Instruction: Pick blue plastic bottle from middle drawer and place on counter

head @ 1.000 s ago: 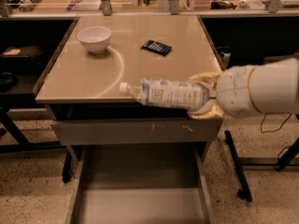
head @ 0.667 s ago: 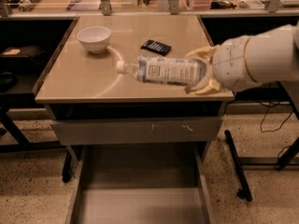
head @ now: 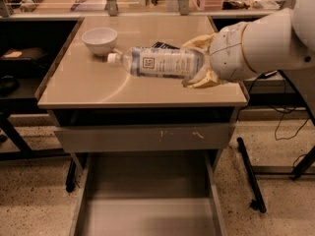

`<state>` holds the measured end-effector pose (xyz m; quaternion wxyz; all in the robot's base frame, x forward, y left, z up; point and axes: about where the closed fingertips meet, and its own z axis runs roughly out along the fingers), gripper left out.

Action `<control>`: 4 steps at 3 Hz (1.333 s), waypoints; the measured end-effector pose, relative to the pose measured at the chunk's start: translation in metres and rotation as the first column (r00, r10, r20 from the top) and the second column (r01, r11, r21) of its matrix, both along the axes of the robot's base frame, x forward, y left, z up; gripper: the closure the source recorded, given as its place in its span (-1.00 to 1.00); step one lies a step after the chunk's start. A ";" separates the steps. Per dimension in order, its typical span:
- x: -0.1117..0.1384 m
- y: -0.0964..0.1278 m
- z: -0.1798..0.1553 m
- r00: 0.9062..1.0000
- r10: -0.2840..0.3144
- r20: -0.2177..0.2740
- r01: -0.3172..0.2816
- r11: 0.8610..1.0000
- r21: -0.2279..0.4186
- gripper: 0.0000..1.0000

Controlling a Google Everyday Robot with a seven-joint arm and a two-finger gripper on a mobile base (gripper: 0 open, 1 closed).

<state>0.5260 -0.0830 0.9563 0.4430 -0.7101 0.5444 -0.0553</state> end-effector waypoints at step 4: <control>0.161 -0.041 -0.015 0.946 -0.276 -0.169 0.284 0.959 0.024 1.00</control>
Offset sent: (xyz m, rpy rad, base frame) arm 0.1325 -0.0412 0.0099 0.0432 0.0542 -0.2562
